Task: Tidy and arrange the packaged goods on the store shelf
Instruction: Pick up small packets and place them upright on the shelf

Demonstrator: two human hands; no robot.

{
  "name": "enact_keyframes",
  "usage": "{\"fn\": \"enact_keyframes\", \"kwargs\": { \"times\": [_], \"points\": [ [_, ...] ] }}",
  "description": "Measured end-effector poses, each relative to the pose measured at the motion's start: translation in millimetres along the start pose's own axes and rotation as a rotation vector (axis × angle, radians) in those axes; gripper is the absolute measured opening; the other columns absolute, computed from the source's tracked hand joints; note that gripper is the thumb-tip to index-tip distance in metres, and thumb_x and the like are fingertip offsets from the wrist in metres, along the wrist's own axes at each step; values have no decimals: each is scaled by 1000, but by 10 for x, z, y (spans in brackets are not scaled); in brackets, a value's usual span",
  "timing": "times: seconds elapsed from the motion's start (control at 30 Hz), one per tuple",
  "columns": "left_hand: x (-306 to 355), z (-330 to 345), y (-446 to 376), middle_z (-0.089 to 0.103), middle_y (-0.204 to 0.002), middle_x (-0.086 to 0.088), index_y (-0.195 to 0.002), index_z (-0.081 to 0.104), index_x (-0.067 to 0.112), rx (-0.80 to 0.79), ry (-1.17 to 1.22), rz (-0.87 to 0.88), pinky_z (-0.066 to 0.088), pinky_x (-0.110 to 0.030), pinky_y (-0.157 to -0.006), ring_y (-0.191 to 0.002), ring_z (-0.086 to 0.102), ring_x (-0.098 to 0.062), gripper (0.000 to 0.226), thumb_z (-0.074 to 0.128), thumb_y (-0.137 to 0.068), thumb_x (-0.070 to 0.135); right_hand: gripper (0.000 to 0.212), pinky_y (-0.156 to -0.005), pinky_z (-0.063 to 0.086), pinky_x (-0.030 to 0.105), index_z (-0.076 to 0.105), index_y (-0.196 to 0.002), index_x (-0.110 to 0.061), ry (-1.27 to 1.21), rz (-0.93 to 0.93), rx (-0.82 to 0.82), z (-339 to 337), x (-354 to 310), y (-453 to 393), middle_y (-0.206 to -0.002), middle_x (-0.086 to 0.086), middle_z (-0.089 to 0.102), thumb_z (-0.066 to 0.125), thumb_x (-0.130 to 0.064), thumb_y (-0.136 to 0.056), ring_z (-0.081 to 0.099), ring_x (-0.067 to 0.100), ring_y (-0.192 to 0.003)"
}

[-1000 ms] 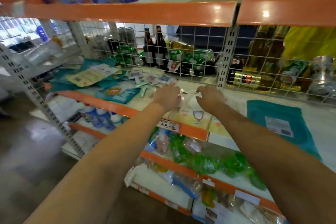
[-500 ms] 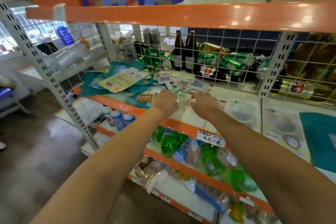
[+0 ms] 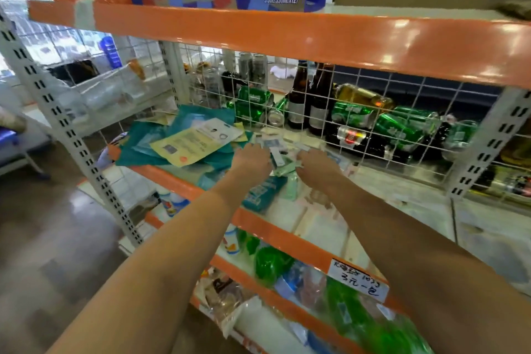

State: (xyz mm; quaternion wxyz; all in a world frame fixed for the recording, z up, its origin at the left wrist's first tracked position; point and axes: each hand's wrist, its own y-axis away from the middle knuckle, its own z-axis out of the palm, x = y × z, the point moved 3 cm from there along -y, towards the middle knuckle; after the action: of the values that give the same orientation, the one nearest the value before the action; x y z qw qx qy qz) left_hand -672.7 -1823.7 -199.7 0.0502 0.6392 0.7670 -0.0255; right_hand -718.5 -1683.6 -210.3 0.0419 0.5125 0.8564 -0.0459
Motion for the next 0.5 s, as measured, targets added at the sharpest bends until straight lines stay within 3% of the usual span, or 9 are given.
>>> {"fn": "enact_keyframes", "kwargs": {
  "times": [0.13,0.5],
  "points": [
    [-24,85,-227,48,-136,-12,-135,44,13,19,-39,25,39,-46,-101,-126,44,-30,41,37,-99,31,39,-95,42,40,45,-133,-16,28,6,-18,94,-17,-204,-133,9,48,43,-32,-98,46,28,-124],
    [-301,273,-770,56,-127,-9,-124,55,15,71,-21,214,40,-38,-94,-120,49,-27,33,40,-97,26,36,-94,42,38,46,-131,-13,-13,175,-24,266,-304,-667,-133,10,48,43,-24,-97,48,28,-122]
  ]
}}
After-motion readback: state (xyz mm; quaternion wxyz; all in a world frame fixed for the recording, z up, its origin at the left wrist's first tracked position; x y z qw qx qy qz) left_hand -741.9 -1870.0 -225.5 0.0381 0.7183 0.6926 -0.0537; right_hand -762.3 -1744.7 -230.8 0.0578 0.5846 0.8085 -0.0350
